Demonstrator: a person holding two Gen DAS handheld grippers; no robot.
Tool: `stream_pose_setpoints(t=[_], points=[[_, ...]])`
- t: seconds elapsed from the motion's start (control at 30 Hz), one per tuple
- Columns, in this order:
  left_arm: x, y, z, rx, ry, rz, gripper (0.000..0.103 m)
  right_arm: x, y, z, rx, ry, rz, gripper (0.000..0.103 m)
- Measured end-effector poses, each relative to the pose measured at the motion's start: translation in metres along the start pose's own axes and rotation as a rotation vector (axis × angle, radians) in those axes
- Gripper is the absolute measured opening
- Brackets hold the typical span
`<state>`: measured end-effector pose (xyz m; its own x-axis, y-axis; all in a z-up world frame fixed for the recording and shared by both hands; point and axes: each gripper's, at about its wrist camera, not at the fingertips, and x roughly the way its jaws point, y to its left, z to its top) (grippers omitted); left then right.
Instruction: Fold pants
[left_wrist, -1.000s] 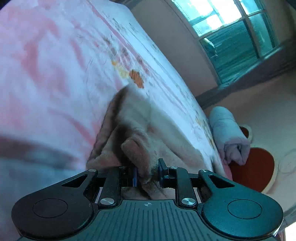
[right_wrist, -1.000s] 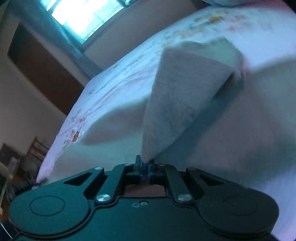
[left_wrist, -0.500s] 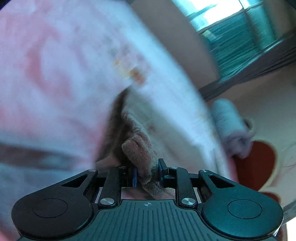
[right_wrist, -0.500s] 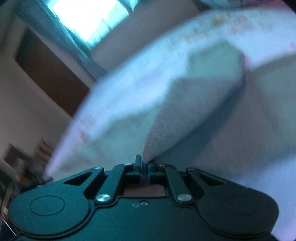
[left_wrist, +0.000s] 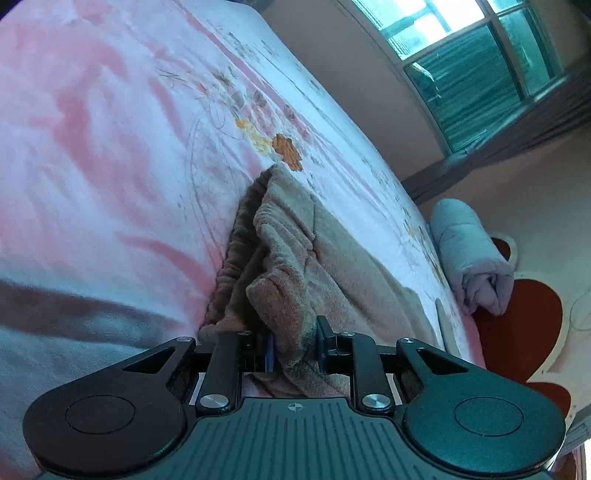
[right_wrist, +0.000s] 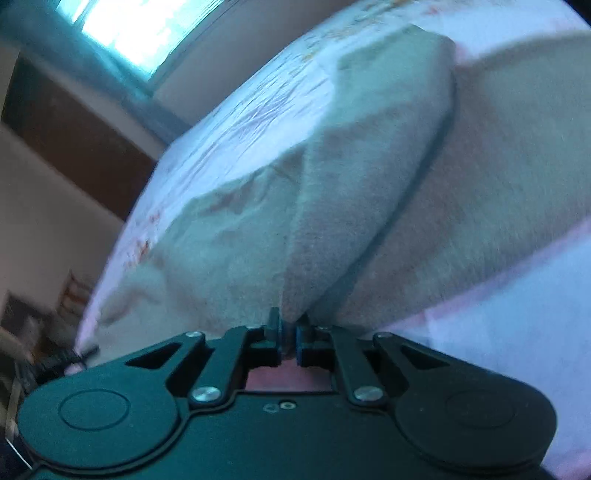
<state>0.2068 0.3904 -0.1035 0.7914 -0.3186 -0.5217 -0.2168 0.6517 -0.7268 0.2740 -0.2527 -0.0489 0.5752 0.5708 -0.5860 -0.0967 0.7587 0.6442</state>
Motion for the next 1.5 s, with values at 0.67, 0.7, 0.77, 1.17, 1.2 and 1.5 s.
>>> stream_pose_setpoints(t=[0.67,0.7,0.77,1.17,1.2,1.5], points=[[0.012,-0.193,-0.101,0.636,-0.198,0.459,0.103,-0.083,0.012,0.066,-0.149,-0.273,-0.115,0.035],[0.024,-0.203,-0.109,0.693,-0.191,0.505,0.103,-0.079,0.017,0.072,-0.173,-0.263,-0.126,0.035],[0.047,-0.210,-0.118,0.719,-0.193,0.609,0.103,-0.063,0.029,0.078,-0.226,-0.241,-0.154,0.035],[0.073,-0.183,-0.130,0.589,-0.180,0.670,0.103,0.028,0.072,0.083,-0.627,-0.130,-0.463,0.051],[0.073,-0.183,-0.131,0.592,-0.179,0.671,0.103,0.032,0.071,0.083,-0.660,-0.124,-0.489,0.044],[0.081,-0.180,-0.132,0.592,-0.182,0.661,0.103,-0.032,0.008,0.096,-0.393,-0.169,-0.488,0.000]])
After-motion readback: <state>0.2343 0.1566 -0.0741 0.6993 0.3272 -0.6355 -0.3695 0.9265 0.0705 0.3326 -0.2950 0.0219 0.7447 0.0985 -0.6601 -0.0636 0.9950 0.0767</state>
